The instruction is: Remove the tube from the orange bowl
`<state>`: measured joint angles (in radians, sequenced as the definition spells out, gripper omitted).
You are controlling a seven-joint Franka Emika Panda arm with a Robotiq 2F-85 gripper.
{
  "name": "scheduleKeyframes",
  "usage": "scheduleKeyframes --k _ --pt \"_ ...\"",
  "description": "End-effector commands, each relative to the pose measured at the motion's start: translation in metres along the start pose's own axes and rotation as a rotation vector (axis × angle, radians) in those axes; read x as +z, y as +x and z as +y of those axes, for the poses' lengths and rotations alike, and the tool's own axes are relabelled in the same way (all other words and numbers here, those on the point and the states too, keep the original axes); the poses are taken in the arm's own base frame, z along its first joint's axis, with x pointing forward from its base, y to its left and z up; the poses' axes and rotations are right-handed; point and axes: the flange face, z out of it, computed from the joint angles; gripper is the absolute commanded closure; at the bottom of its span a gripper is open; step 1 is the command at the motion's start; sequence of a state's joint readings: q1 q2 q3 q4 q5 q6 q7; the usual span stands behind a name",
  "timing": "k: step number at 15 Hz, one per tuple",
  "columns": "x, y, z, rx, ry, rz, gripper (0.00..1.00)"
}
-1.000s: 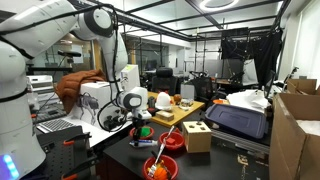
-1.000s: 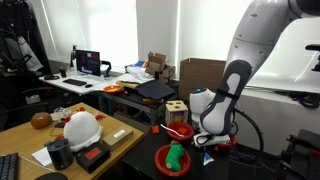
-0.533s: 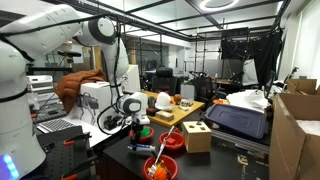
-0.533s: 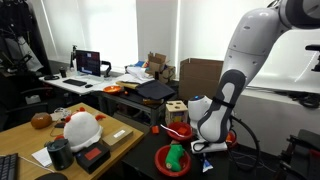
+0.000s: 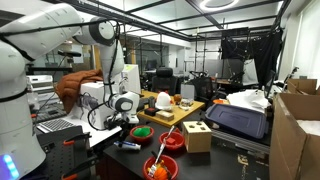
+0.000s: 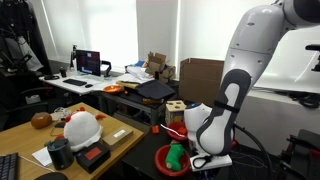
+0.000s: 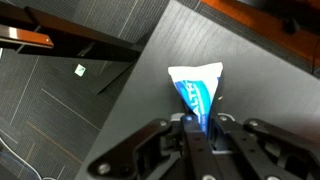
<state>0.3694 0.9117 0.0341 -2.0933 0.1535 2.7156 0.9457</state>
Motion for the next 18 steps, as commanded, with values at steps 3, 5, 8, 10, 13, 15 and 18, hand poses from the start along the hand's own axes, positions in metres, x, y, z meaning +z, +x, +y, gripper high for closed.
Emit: scheduleKeyframes --k 3,5,8,10,13,15,18 --pt "-0.018 -0.009 0.008 0.004 0.002 -0.048 0.97" --pt "-0.02 -0.007 0.01 -0.011 0.0 -0.039 0.6" --pt "-0.027 -0.005 0.014 -0.034 0.0 -0.043 0.38" --pt "-0.037 -0.005 0.017 -0.064 0.005 -0.034 0.24" --pt "-0.063 -0.01 0.027 -0.135 -0.015 -0.054 0.02" --pt "-0.089 -0.014 0.039 -0.189 -0.04 -0.046 0.0" --pt "-0.136 -0.017 0.059 -0.243 -0.079 -0.037 0.0"
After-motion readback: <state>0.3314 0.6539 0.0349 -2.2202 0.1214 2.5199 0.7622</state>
